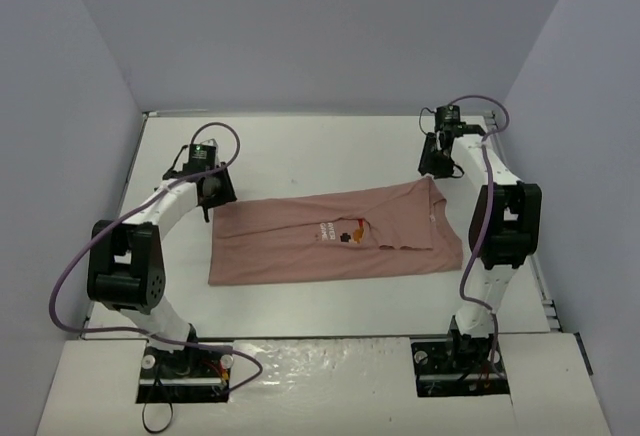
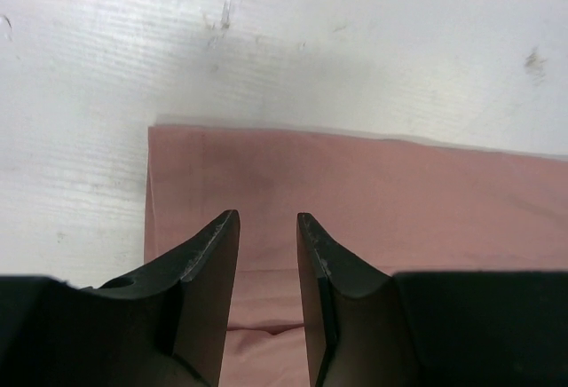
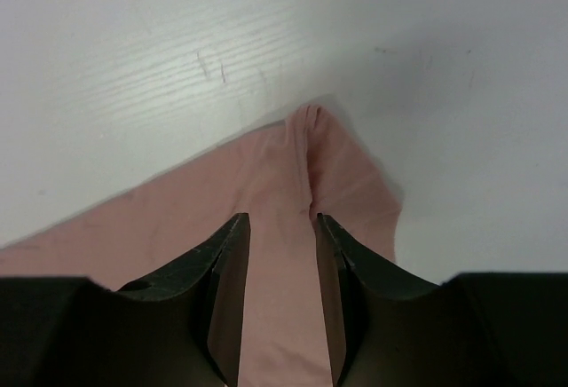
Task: Fold and stack the t-shirts
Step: Fold the other side of the tshirt into a rectangle, then rotate the tshirt 90 degrees
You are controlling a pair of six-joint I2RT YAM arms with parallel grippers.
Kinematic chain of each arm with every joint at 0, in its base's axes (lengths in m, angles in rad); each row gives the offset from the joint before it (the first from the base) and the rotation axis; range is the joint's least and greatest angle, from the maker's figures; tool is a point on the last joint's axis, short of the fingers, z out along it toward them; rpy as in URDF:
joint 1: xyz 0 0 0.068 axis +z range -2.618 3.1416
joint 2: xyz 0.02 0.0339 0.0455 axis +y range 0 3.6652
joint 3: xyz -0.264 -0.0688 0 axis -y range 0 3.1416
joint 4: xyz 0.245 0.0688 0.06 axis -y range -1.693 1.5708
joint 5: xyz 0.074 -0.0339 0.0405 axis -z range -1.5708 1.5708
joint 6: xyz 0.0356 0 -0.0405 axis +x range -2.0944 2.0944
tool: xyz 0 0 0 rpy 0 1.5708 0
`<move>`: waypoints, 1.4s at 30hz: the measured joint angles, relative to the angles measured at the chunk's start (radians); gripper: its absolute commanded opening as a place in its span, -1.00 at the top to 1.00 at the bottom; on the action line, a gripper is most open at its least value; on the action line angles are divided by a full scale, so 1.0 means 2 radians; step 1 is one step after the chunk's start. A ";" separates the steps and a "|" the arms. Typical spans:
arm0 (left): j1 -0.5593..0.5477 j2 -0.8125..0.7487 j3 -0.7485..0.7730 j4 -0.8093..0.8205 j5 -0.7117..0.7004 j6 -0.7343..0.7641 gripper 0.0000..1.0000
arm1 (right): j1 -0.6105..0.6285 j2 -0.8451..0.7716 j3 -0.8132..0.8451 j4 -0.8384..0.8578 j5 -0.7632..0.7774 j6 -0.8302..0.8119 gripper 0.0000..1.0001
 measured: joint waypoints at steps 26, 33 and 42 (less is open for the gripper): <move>0.028 0.092 0.022 0.021 0.006 -0.007 0.43 | -0.010 0.019 -0.091 0.054 0.065 0.042 0.40; 0.034 0.097 0.033 0.015 -0.003 0.000 0.36 | -0.010 0.020 -0.079 0.053 0.093 0.032 0.40; 0.038 0.069 0.066 -0.039 0.017 0.032 0.09 | 0.005 -0.056 -0.104 0.055 0.098 0.051 0.30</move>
